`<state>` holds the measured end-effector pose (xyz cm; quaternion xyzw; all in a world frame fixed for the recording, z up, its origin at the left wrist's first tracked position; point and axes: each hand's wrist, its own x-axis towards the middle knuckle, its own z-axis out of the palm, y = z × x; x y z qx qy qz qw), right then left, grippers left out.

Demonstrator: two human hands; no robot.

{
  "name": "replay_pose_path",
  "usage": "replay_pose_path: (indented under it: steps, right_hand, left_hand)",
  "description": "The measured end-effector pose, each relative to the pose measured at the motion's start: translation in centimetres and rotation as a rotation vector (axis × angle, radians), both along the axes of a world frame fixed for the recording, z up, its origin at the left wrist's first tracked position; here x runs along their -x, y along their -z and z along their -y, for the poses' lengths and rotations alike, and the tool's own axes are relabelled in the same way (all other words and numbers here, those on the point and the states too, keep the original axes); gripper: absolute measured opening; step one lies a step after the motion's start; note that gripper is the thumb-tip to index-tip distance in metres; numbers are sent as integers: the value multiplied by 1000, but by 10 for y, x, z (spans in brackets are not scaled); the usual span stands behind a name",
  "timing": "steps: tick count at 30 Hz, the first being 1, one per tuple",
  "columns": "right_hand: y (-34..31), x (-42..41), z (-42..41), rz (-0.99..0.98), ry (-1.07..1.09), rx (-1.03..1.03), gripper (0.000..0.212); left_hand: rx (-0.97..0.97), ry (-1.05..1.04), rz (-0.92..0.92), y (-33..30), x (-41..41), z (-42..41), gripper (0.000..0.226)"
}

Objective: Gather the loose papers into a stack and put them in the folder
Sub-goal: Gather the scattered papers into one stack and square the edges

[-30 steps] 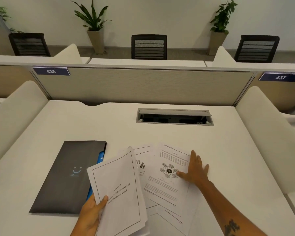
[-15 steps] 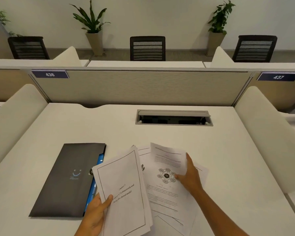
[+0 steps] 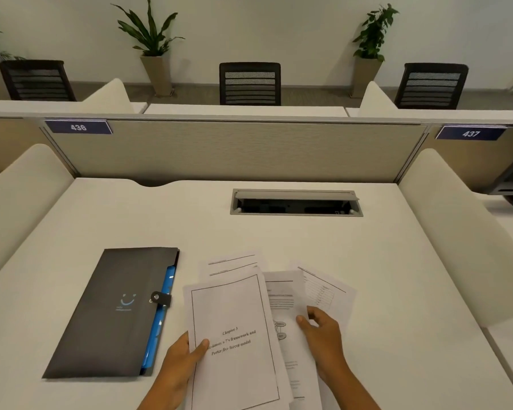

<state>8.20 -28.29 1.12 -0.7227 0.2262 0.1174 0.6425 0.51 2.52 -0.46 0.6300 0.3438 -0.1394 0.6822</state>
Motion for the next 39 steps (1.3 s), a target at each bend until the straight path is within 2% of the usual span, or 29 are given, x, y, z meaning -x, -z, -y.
replay_pose_path:
  steps: [6,11,18,25,28,30,31,33,35,37,39]
  right_hand:
    - [-11,11,-20,1,-35,-37,30]
    - [-23,20,-40,4,-79,-131,11]
    - [-32,28,-47,-84,-163,-262,17]
    - [-28,19,-38,-178,-347,-341,26]
    - [-27,0,-23,-92,-301,-174,24]
    - [-22,-15,-3,57,-241,145,16]
    - [-18,-22,10,137,-231,341,19]
    - [-11,-36,38,217,-254,659,39]
    - [-4,-47,65,125,-319,885,72]
    - [4,-52,88,-20,-415,987,105]
    - [13,-52,100,-79,-506,1025,122]
  left_hand:
    - [-105,71,11,-8,-3,8,32]
    - [-57,44,5,-13,-3,13,28]
    - [40,-1,-70,-1,2,3,37]
    - [-9,5,-79,1,6,0,46]
    - [-74,-5,-66,0,8,1,55]
    - [-105,-16,-47,1,9,-1,58]
    - [-108,-25,-38,1,10,-3,58]
    - [-98,-57,-35,2,11,-6,60]
    - [-77,-97,-33,2,12,-9,57]
    - [-43,-122,-28,3,14,-11,49]
    - [-9,-137,-28,3,15,-13,44]
